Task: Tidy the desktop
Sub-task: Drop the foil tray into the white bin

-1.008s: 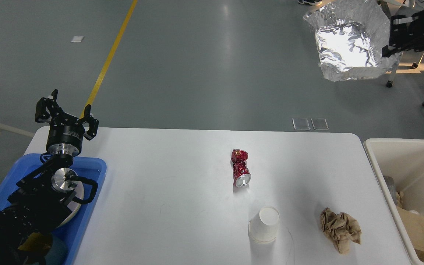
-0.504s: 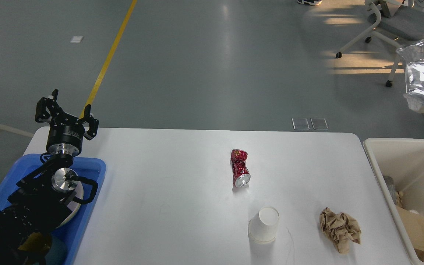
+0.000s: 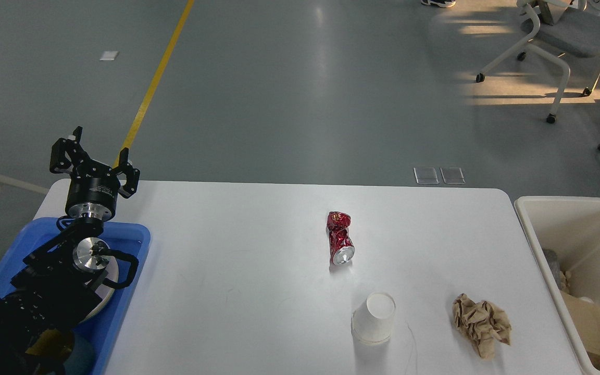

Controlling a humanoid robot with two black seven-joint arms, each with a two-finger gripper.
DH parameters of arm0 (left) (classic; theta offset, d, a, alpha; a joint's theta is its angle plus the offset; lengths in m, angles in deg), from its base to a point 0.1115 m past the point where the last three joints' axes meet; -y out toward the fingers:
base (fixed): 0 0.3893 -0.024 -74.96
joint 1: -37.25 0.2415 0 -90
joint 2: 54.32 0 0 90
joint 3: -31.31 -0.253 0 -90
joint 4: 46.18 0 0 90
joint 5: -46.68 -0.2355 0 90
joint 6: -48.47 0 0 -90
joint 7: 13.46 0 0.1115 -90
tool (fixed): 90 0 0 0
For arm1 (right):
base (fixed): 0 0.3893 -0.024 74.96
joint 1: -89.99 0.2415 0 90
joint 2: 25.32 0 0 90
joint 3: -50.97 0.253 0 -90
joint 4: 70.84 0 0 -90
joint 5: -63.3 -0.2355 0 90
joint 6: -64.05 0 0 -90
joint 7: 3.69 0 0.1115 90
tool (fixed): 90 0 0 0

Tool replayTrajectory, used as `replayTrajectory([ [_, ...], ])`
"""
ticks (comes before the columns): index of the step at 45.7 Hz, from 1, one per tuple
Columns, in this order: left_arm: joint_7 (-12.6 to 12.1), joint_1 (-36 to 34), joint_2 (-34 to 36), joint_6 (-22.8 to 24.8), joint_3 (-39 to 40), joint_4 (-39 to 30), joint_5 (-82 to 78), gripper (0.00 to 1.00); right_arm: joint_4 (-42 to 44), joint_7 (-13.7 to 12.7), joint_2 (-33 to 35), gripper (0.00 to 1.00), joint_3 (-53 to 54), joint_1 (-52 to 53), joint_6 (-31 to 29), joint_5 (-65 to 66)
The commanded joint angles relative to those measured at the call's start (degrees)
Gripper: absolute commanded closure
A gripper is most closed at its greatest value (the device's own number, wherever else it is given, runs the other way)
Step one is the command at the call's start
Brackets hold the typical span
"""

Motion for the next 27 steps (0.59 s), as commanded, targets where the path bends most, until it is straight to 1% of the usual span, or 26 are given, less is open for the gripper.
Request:
replayTrajectory([
  [1, 0.0, 0.0, 0.0, 0.0, 0.0, 0.1, 0.0, 0.03, 0.8, 0.0, -0.3, 1.00, 9.6, -9.6, 3.4, -1.6],
  [8, 0.0, 0.0, 0.0, 0.0, 0.0, 0.0, 0.0, 0.03, 3.7, 0.0, -2.8, 1.00, 19.3, -20.2, 3.5, -4.0],
  [13, 0.0, 0.0, 0.0, 0.0, 0.0, 0.1, 0.0, 0.03, 6.2, 0.0, -5.4, 1.00, 24.1, -26.9, 3.5, -4.5],
  [23, 0.0, 0.0, 0.0, 0.0, 0.0, 0.0, 0.0, 0.03, 9.3, 0.0, -11.0, 1.00, 27.5, -37.1, 3.4, -4.5],
  [24, 0.0, 0.0, 0.0, 0.0, 0.0, 0.0, 0.0, 0.04, 9.8, 0.0, -11.5, 0.98, 27.5, -37.7, 3.4, -4.5],
  [27, 0.0, 0.0, 0.0, 0.0, 0.0, 0.1, 0.0, 0.04, 10.7, 0.0, -12.8, 0.67, 27.6, -39.5, 3.4, -4.5],
])
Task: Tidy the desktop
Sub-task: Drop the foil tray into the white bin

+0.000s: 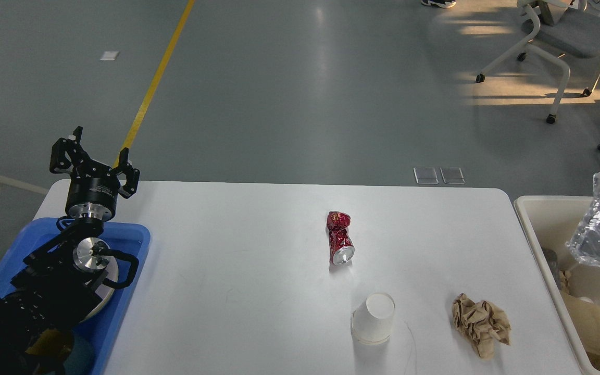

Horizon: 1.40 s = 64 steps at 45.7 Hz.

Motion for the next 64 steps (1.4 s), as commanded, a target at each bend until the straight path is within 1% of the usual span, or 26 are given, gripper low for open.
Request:
replayTrajectory([
  [1, 0.0, 0.0, 0.0, -0.1, -0.1, 0.0, 0.0, 0.04, 2.0, 0.0, -2.7, 0.59, 0.5, -3.9, 0.0, 0.0],
  [2, 0.0, 0.0, 0.0, 0.0, -0.1, 0.1, 0.0, 0.03, 2.4, 0.0, -3.1, 0.53, 0.7, -4.3, 0.0, 0.0],
  [4, 0.0, 0.0, 0.0, 0.0, 0.0, 0.0, 0.0, 0.03, 2.9, 0.0, -3.4, 0.46, 1.4, -4.9, 0.0, 0.0],
  [7, 0.0, 0.0, 0.0, 0.0, 0.0, 0.0, 0.0, 0.03, 3.3, 0.0, -3.6, 0.43, 2.3, -5.7, 0.0, -0.2],
  [12, 0.0, 0.0, 0.0, 0.0, 0.0, 0.0, -0.1, 0.04, 3.2, 0.0, -3.4, 0.26, 2.5, -6.0, 0.0, -0.3],
  [16, 0.0, 0.0, 0.0, 0.0, -0.1, 0.1, -0.1, 0.03, 3.1, 0.0, -3.0, 0.08, 2.5, -5.6, -0.1, -0.3],
  [19, 0.0, 0.0, 0.0, 0.0, -0.1, 0.1, 0.0, 0.04, 2.7, 0.0, -3.0, 0.00, 2.5, -5.1, -0.4, -0.3],
  [22, 0.0, -0.1, 0.0, 0.0, 0.0, 0.0, 0.0, 0.04, 2.2, 0.0, -2.6, 0.00, 2.4, -3.8, -0.9, -0.3],
  [26, 0.0, 0.0, 0.0, 0.0, 0.0, 0.0, 0.0, 0.04, 1.1, 0.0, -0.4, 0.00, 1.3, -0.9, -1.6, 0.5],
  [29, 0.0, 0.0, 0.0, 0.0, 0.0, 0.1, 0.0, 0.04, -0.7, 0.0, 2.3, 0.00, -0.3, 2.5, -3.8, 1.2],
  [32, 0.0, -0.1, 0.0, 0.0, 0.0, 0.0, -0.1, 0.04, -2.0, 0.1, 4.9, 0.00, -3.8, 8.1, -7.8, 2.9],
  [36, 0.0, 0.0, 0.0, 0.0, 0.0, 0.1, 0.0, 0.04, -3.8, 0.3, 7.4, 0.00, -10.5, 17.8, -15.2, 5.4],
  [40, 0.0, 0.0, 0.0, 0.0, -0.1, 0.0, 0.0, 0.03, -4.9, 0.3, 8.5, 0.00, -17.8, 27.7, -23.4, 6.4],
  [43, 0.0, 0.0, 0.0, 0.0, -0.1, 0.0, 0.0, 0.03, -5.0, 0.5, 8.5, 0.00, -23.3, 34.4, -28.4, 6.8],
  [48, 0.0, 0.0, 0.0, 0.0, 0.0, 0.1, 0.0, 0.04, -5.1, 0.5, 7.5, 0.00, -29.8, 43.5, -33.4, 8.2],
  [55, 0.0, 0.0, 0.0, -0.1, 0.0, 0.1, 0.0, 0.04, -5.0, 0.4, 3.3, 0.00, -33.1, 52.6, -39.5, 15.2],
  [61, 0.0, 0.0, 0.0, 0.0, 0.0, 0.1, 0.0, 0.04, -5.0, 0.3, -2.0, 0.00, -35.6, 59.2, -45.1, 19.5],
  [62, 0.0, 0.0, 0.0, 0.0, 0.0, 0.1, 0.0, 0.03, -5.0, 0.3, -4.3, 0.00, -36.0, 61.5, -46.9, 20.5],
  [64, 0.0, 0.0, 0.0, 0.0, -0.1, 0.0, 0.0, 0.04, -5.1, 0.1, -6.4, 0.00, -36.4, 63.1, -48.5, 21.3],
])
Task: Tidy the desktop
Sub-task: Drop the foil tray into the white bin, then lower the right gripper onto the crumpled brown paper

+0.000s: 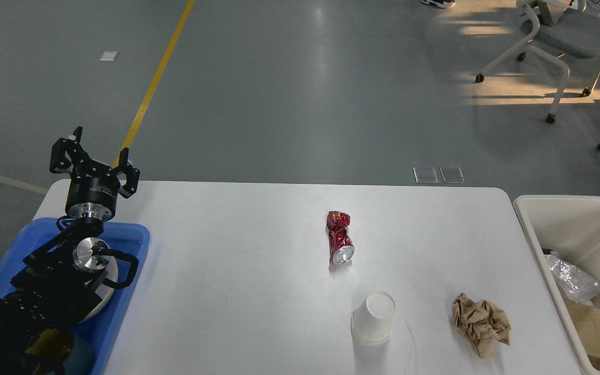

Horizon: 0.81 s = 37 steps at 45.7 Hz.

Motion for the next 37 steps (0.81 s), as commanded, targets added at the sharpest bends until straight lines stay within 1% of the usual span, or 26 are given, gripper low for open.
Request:
replayTrajectory([
  [1, 0.0, 0.0, 0.0, 0.0, -0.1, -0.1, 0.0, 0.03, -0.1, -0.4, -6.4, 0.00, -1.6, 6.0, -5.4, 3.0],
  [9, 0.0, 0.0, 0.0, 0.0, 0.0, 0.0, 0.0, 0.03, -0.9, -0.4, -15.2, 0.00, -2.7, 13.4, -15.2, 6.3],
  [14, 0.0, 0.0, 0.0, 0.0, 0.0, 0.0, 0.0, 0.04, -2.0, -0.4, -20.2, 0.00, -2.8, 15.4, -18.8, 8.2],
  [18, 0.0, 0.0, 0.0, 0.0, -0.1, 0.0, 0.0, 0.04, -5.0, -0.4, -23.5, 0.00, -2.9, 17.0, -18.8, 8.5],
  [27, 0.0, 0.0, 0.0, 0.0, 0.0, 0.0, 0.0, 0.04, -14.7, -0.4, -30.7, 0.00, -2.5, 19.6, -18.8, 8.1],
  [33, 0.0, 0.0, 0.0, 0.0, -0.1, 0.0, 0.0, 0.03, -16.2, -0.4, -34.1, 0.00, -1.7, 17.9, -18.8, 7.9],
  [37, 0.0, 0.0, 0.0, 0.0, 0.0, -0.1, 0.0, 0.04, -16.0, -0.5, -35.3, 0.00, -0.9, 14.3, -18.8, 7.6],
])
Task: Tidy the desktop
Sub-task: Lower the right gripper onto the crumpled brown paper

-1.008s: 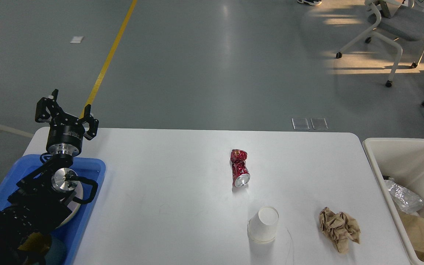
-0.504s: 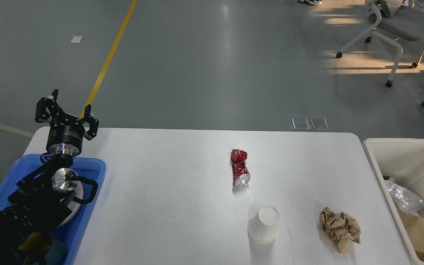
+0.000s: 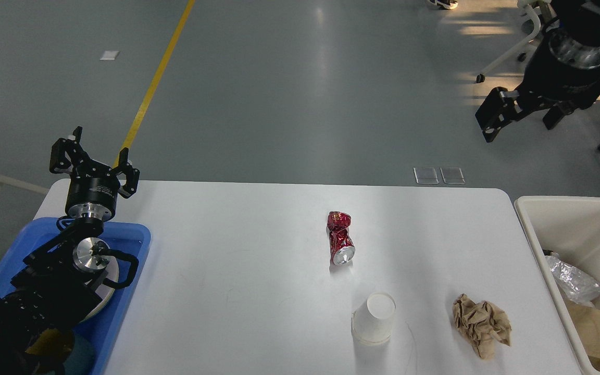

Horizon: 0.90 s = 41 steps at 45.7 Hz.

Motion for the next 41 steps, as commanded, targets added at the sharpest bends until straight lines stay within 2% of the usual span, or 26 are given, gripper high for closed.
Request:
replayTrajectory([
  [1, 0.0, 0.0, 0.0, 0.0, 0.0, -0.1, 0.0, 0.03, 0.0, -0.1, -2.1, 0.00, 1.2, -4.4, 0.0, -0.5],
  [9, 0.0, 0.0, 0.0, 0.0, 0.0, -0.1, 0.0, 0.04, 0.5, -0.1, -2.4, 0.00, 3.1, -12.8, 0.5, -2.4],
  [20, 0.0, 0.0, 0.0, 0.0, 0.0, -0.1, 0.0, 0.04, 1.0, -0.2, -2.0, 0.00, 1.5, -26.9, 10.1, -3.8],
  [28, 0.0, 0.0, 0.0, 0.0, 0.0, 0.0, 0.0, 0.04, 1.3, -0.2, -0.5, 0.00, 0.5, -34.9, 14.3, -3.8],
  [41, 0.0, 0.0, 0.0, 0.0, 0.0, -0.1, 0.0, 0.04, 1.3, -0.2, 0.4, 0.00, 0.6, -38.9, 15.9, -3.9],
])
